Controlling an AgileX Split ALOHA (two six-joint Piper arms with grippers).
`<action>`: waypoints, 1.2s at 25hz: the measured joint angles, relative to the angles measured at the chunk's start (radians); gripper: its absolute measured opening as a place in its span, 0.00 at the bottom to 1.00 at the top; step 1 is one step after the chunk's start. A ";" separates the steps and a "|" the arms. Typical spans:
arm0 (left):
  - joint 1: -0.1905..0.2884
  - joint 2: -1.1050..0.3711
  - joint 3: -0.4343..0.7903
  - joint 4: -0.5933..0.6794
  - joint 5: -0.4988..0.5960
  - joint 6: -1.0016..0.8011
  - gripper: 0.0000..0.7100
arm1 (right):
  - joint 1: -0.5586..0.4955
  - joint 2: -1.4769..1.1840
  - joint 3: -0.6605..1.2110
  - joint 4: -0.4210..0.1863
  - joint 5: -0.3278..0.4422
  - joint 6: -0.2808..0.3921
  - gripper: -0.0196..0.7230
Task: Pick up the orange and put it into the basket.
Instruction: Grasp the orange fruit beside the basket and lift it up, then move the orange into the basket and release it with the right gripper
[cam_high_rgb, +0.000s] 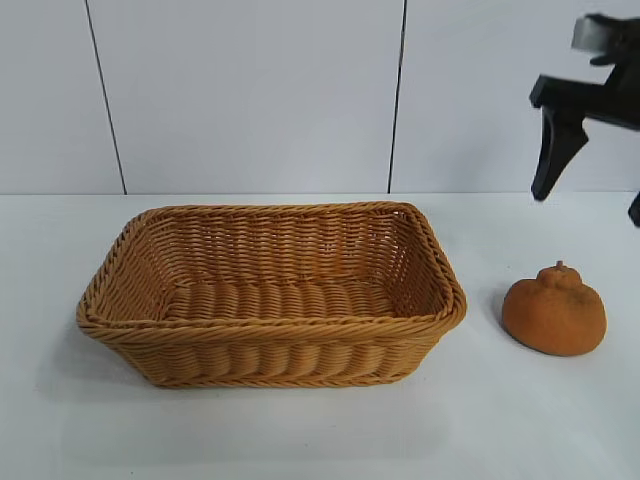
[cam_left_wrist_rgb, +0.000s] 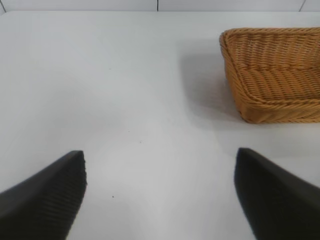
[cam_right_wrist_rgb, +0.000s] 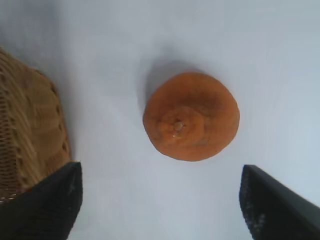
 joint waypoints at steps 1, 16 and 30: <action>0.000 0.000 0.000 0.000 0.000 0.000 0.82 | 0.000 0.030 0.012 -0.007 -0.017 0.000 0.82; 0.000 0.000 0.000 0.000 0.000 0.000 0.82 | 0.000 0.196 0.027 -0.006 -0.159 -0.017 0.08; 0.000 0.000 0.000 0.000 0.001 0.000 0.82 | 0.040 -0.152 -0.046 0.019 -0.125 -0.032 0.08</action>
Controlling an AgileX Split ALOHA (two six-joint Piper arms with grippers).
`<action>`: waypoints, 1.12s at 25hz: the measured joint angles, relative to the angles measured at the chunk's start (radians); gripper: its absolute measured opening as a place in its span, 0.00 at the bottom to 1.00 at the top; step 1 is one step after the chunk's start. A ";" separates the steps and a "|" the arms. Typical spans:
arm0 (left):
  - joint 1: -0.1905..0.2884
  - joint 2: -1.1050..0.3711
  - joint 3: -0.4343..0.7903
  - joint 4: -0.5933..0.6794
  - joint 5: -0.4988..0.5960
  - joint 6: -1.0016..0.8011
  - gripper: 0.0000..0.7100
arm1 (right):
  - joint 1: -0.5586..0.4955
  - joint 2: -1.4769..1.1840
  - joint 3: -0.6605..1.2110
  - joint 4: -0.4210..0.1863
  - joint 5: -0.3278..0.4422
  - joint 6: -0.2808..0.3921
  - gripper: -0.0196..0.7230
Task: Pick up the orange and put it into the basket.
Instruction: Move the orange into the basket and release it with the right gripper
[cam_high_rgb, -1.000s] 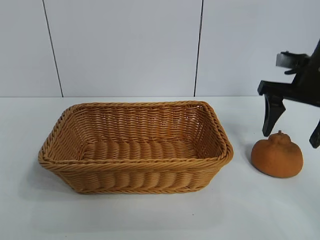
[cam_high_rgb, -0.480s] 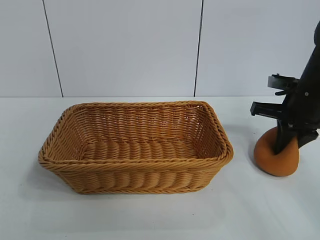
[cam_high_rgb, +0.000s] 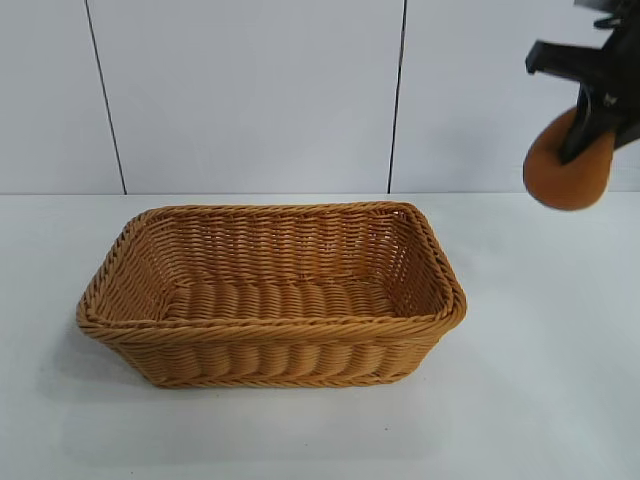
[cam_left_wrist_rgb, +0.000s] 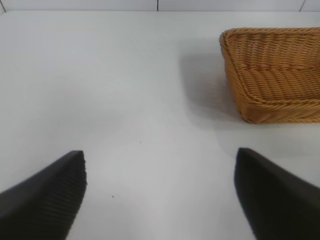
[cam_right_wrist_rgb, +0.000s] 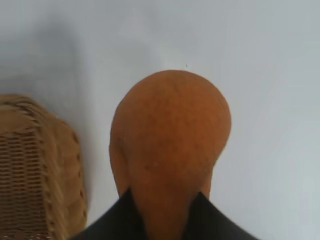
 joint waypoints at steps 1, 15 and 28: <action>0.000 0.000 0.000 0.000 0.000 0.000 0.82 | 0.018 -0.012 -0.012 0.001 0.006 0.000 0.08; 0.000 0.000 0.000 0.000 0.000 0.000 0.82 | 0.450 0.010 -0.027 0.086 -0.131 0.059 0.08; 0.000 0.000 0.000 0.000 0.000 0.000 0.82 | 0.530 0.350 -0.027 0.081 -0.320 0.070 0.08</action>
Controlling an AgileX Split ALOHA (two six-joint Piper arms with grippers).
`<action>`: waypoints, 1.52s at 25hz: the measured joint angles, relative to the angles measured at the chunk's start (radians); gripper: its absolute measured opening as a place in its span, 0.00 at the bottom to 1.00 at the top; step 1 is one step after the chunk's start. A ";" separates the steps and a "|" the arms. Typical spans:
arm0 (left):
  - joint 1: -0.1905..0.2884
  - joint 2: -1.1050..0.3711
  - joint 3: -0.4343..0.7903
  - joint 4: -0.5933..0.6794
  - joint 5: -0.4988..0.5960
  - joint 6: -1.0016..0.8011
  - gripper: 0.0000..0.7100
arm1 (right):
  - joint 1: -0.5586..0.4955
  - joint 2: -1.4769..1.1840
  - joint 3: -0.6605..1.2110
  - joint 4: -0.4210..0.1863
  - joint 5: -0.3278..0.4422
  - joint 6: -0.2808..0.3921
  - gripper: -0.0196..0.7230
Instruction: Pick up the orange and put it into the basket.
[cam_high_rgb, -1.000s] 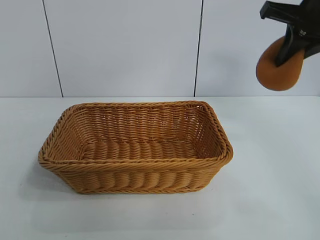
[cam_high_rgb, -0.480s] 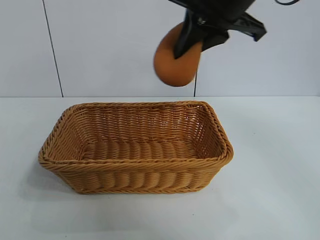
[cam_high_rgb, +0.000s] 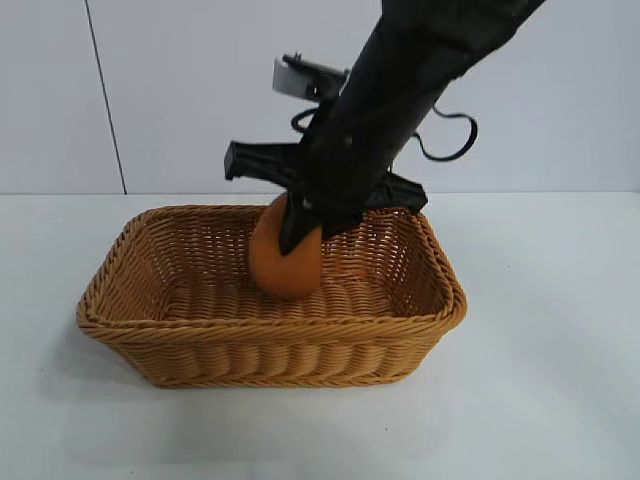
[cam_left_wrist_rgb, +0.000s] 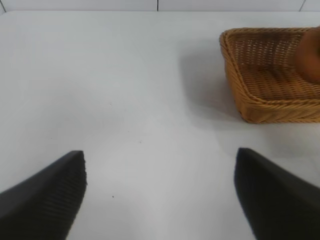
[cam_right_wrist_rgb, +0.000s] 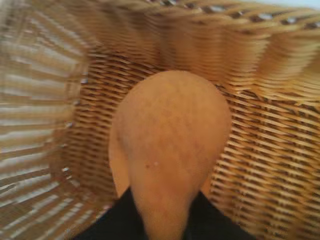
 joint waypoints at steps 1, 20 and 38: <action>0.000 0.000 0.000 0.000 0.000 0.000 0.82 | 0.000 0.017 0.000 0.000 -0.001 0.002 0.09; 0.000 0.000 0.000 -0.001 0.000 0.000 0.82 | -0.031 -0.054 -0.344 -0.250 0.584 0.080 0.85; 0.000 0.000 0.000 -0.001 0.000 0.000 0.82 | -0.556 -0.054 -0.395 -0.331 0.700 0.052 0.85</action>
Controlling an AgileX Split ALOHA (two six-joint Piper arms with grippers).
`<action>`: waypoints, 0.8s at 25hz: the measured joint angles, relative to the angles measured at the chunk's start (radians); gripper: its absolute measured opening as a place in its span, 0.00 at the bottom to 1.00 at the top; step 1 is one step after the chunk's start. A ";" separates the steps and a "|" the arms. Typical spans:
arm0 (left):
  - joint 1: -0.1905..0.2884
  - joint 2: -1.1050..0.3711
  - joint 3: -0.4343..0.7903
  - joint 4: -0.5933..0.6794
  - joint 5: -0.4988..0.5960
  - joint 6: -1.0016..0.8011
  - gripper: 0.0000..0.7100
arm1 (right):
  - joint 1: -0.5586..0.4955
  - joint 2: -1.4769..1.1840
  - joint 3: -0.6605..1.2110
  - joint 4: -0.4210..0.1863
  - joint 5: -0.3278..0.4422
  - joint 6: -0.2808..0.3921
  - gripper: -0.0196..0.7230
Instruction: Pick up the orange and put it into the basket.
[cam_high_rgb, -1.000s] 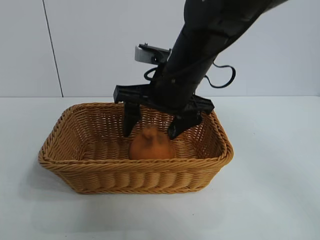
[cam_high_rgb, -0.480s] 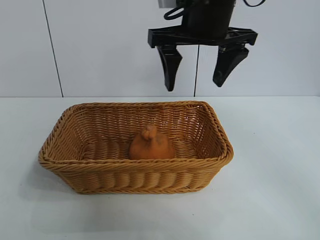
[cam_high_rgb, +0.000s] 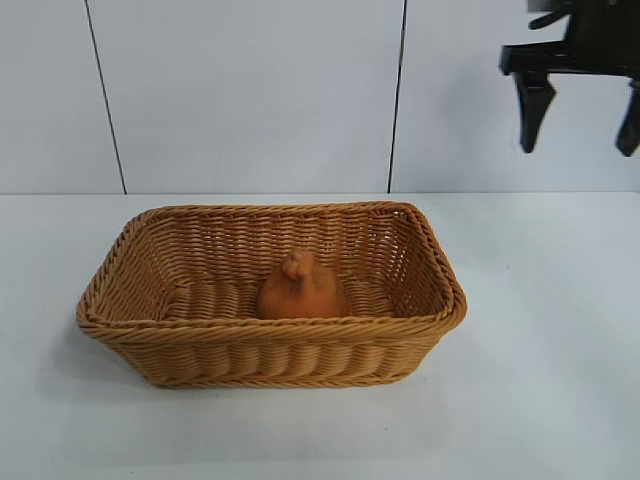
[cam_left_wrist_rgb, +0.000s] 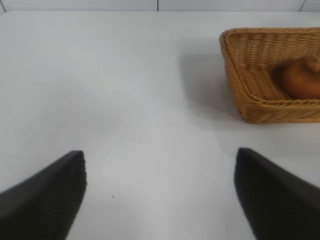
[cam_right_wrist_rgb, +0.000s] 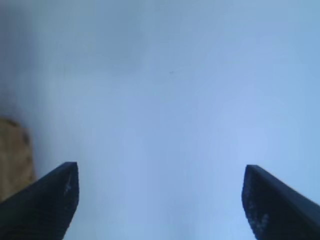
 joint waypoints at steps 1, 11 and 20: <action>0.000 0.000 0.000 0.000 0.000 0.000 0.82 | -0.029 0.000 0.000 0.002 0.000 -0.003 0.85; 0.000 0.000 0.000 0.000 0.000 0.000 0.82 | -0.061 -0.088 0.177 0.054 0.000 -0.054 0.85; 0.000 0.000 0.000 0.000 0.000 0.000 0.82 | -0.061 -0.471 0.654 0.065 0.008 -0.071 0.85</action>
